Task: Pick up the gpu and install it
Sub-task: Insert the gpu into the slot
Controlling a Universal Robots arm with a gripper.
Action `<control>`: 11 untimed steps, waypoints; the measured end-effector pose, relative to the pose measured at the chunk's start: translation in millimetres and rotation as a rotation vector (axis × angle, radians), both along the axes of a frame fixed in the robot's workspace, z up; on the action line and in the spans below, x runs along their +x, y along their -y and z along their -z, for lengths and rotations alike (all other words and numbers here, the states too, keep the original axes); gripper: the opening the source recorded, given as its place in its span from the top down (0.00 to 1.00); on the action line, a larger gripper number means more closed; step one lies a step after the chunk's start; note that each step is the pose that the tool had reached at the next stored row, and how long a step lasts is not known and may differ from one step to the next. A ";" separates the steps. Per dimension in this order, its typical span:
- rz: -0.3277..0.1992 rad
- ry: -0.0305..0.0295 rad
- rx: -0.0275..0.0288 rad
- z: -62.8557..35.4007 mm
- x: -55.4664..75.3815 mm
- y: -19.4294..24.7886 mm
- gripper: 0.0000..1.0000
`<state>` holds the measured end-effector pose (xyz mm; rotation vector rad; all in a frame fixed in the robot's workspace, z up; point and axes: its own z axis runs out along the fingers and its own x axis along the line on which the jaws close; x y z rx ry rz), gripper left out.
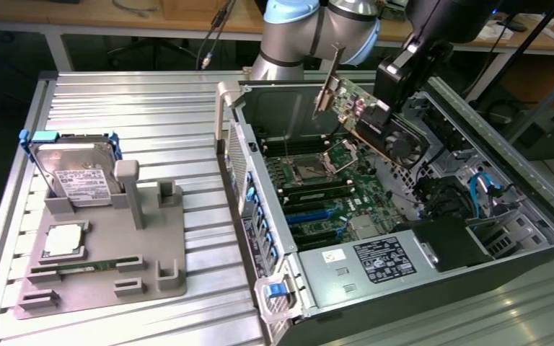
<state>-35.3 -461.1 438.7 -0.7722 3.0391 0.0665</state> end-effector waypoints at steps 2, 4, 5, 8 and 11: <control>-0.001 0.0001 0.0001 0.0 -0.5 0.0 0.73; -0.001 0.0000 0.0000 0.0 -1.1 0.0 0.73; -0.002 0.0000 0.0001 0.0 -1.1 0.0 0.73; -0.007 0.0000 0.0000 0.0 -1.2 0.0 0.73; -0.011 0.0000 0.0000 0.0 -1.2 0.0 0.73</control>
